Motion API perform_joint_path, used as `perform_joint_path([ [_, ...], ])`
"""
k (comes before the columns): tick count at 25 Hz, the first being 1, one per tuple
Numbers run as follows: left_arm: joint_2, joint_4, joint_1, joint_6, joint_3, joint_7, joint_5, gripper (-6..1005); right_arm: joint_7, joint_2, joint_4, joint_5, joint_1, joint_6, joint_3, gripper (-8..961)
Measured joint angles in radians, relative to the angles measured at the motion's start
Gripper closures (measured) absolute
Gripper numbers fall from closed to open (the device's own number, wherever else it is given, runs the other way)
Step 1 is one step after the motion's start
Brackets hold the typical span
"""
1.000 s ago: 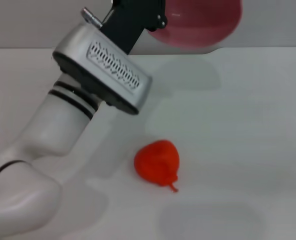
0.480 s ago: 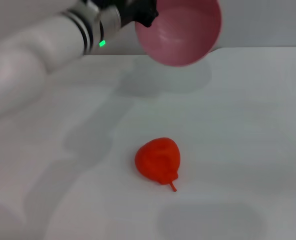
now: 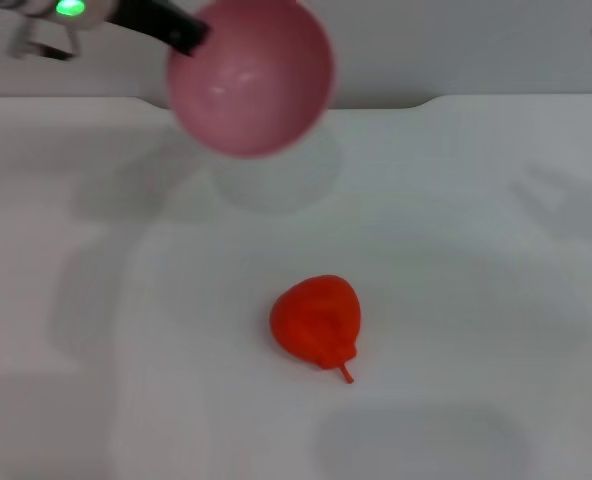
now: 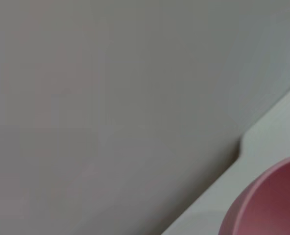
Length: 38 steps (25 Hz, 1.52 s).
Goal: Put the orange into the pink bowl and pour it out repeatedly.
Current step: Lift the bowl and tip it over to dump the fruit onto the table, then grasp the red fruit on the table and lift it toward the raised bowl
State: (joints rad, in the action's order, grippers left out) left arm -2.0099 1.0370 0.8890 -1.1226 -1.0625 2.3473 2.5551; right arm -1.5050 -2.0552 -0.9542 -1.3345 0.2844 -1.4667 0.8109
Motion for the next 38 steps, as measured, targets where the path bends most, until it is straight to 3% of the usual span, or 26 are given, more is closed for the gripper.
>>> perform_joint_path([
  [6,0.045,0.010,-0.031,-0.050,0.100,0.013,0.039,964,-0.472,-0.012,-0.345,-0.489,0.027,0.011,0.008,501],
  [10,0.051,0.014,-0.047,-0.067,0.103,0.010,0.042,964,-0.652,-0.014,-0.377,-0.674,0.115,0.028,0.038,500],
  [13,0.049,0.014,-0.052,-0.073,0.100,0.003,0.043,964,-0.636,-0.017,-0.270,-0.682,0.211,0.059,0.191,499],
  [15,0.048,0.014,-0.052,-0.073,0.100,0.002,0.045,964,-0.632,-0.018,-0.249,-0.681,0.227,0.067,0.219,499],
  [18,0.045,0.014,-0.052,-0.074,0.100,-0.002,0.050,964,-0.626,-0.018,-0.179,-0.678,0.289,0.108,0.363,498],
  [19,0.045,0.014,-0.052,-0.074,0.100,-0.006,0.052,964,-0.626,-0.018,-0.179,-0.678,0.289,0.108,0.363,498],
  [23,0.043,0.014,-0.052,-0.074,0.100,-0.013,0.053,964,-0.626,-0.020,-0.153,-0.676,0.307,0.189,0.522,497],
  [28,0.039,0.018,-0.056,-0.073,0.069,-0.014,0.053,964,-0.623,-0.023,-0.124,-0.664,0.305,0.291,0.661,350],
  [38,0.031,0.020,-0.062,-0.066,0.051,-0.022,0.053,964,-0.631,-0.023,-0.067,-0.645,0.310,0.365,0.745,351],
])
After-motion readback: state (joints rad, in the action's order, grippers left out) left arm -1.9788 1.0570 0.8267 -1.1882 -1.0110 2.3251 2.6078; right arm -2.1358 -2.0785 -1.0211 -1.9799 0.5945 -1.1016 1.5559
